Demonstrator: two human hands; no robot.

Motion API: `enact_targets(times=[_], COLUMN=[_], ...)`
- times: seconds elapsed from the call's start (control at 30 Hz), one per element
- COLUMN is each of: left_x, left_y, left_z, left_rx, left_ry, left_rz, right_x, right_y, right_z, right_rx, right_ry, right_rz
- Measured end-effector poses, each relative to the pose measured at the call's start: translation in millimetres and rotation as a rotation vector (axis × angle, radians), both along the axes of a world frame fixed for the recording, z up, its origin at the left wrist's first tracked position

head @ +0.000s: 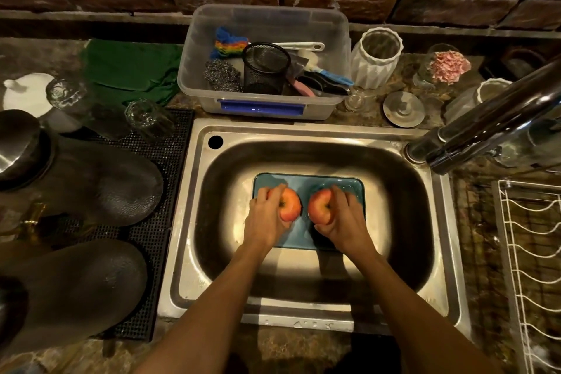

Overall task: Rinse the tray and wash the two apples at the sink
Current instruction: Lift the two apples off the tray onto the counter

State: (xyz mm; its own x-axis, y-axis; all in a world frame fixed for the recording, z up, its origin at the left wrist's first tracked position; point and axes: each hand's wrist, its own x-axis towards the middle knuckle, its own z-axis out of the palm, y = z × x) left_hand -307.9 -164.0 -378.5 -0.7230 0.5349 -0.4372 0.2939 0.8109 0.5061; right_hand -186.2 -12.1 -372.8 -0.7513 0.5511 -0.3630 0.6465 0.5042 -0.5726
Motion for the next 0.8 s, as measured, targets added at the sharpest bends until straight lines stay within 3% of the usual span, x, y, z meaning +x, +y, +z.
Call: enact_targets(times=[0.37, 0.8], left_x=[4, 20], left_y=[-17, -88], left_z=[18, 127], left_rx=[0.013, 0.015], left_ry=[-0.016, 0.058], left_rz=[0.078, 0.161], right_x=[3, 5], right_y=[-2, -61], right_z=[9, 91], right_rx=[-0.056, -0.016], right_ry=[0.006, 0.085], right_rz=[-0.047, 0.109])
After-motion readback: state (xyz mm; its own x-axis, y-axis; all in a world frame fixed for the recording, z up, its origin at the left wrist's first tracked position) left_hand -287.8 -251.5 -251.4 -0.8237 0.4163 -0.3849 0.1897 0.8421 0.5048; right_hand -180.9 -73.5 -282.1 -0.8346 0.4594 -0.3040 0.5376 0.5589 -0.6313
